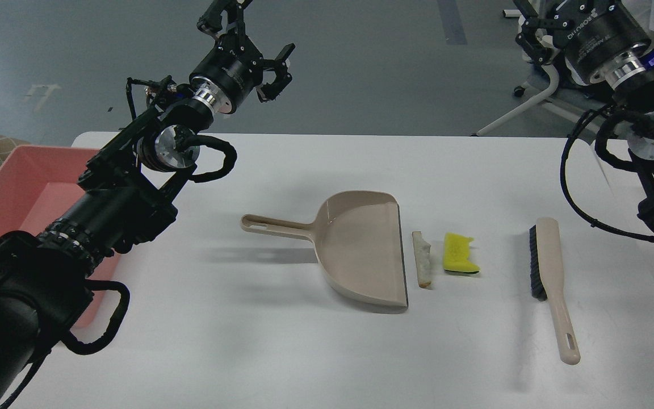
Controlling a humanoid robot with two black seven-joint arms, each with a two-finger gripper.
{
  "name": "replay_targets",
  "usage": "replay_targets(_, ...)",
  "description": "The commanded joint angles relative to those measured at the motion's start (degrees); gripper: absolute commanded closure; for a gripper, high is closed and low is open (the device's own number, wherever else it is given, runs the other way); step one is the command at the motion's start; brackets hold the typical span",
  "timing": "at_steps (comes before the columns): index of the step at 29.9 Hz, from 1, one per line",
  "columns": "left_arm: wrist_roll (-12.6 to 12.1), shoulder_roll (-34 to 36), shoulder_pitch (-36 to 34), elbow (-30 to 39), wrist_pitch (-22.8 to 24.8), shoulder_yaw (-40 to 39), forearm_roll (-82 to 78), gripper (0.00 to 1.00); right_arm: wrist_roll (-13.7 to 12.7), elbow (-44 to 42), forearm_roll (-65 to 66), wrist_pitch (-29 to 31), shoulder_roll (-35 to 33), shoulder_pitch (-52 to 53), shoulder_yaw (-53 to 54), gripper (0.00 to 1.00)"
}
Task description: Sweep and dump garbage into bin
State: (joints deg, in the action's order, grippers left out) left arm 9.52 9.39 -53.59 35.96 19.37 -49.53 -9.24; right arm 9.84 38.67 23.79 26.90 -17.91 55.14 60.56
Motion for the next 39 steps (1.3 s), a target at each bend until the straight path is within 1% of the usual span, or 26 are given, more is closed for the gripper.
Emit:
replay_targets(1, 0.23, 0.19, -0.55, -0.01, 0.05, 0.23, -0.26, 0.02, -0.09, 0.09, 0.03, 0.0, -0.02, 0.15, 0.09, 0.0)
replay_targets(6, 0.67, 0.63, -0.72, 0.78, 0.05, -0.12, -0.34, 0.02, -0.09, 0.18, -0.06, 0.09, -0.2, 0.15, 0.09, 0.0)
replay_targets(10, 2.87, 0.81, -0.2, 1.74, 0.4, -0.04, -0.43, 0.02, -0.09, 0.27, -0.06, 0.09, -0.72, 0.15, 0.09, 0.0)
replay_targets(16, 2.52, 2.12, 0.59, 5.17, 0.58, -0.04, 0.18, 0.02, -0.09, 0.27, -0.06, 0.09, -0.9, 0.15, 0.09, 0.0)
replay_targets(20, 2.52, 3.53, 1.47, 9.65, 0.32, -0.48, 0.36, 0.02, -0.09, 0.27, -0.06, 0.09, -0.9, 0.15, 0.09, 0.0)
replay_targets(23, 2.43, 6.17, 1.82, 13.17, 0.14, 0.67, 0.36, 0.02, -0.09, 0.27, -0.06, 0.09, -0.9, 0.06, 0.09, 0.0)
replay_targets(25, 2.34, 8.44, 3.92, 16.76, 0.05, 0.67, 0.27, 0.02, -0.09, 0.44, -0.06, 0.09, -1.51, -0.03, 0.09, 0.0)
replay_targets(26, 2.34, 8.46, 3.93, 16.78, 0.05, 0.67, 0.27, 0.02, -0.09, 0.44, -0.06, 0.09, -1.52, -0.03, 0.09, 0.0)
replay_targets(28, 2.34, 11.43, 5.68, 21.24, -0.03, 0.67, 0.36, 0.02, -0.09, 0.62, -0.06, 0.09, -2.48, -0.2, 0.18, 0.0)
replay_targets(29, 2.26, 12.23, 6.21, 22.22, -0.03, 0.67, 0.27, 0.02, -0.09, 0.62, -0.06, 0.09, -2.57, -0.2, 0.09, 0.0)
replay_targets(31, 2.34, 15.03, 8.76, 25.99, -0.12, 0.67, 0.27, 0.02, -0.09, 0.71, -0.06, 0.09, -2.83, -0.38, 0.09, 0.0)
replay_targets(33, 2.34, 16.1, 10.26, 27.93, -0.12, 0.67, 0.27, 0.02, -0.09, 0.79, -0.06, 0.09, -2.92, -0.47, 0.09, 0.0)
replay_targets(36, 2.26, 18.47, 15.25, 33.28, -0.12, 0.67, 0.01, 0.02, -0.09, 0.88, -0.06, 0.09, -2.92, -0.29, 0.09, 0.0)
replay_targets(39, 2.34, 19.97, 18.43, 36.63, -0.38, 0.58, -0.08, 0.02, -0.09, 1.14, -0.06, 0.09, -3.1, -0.2, 0.09, 0.0)
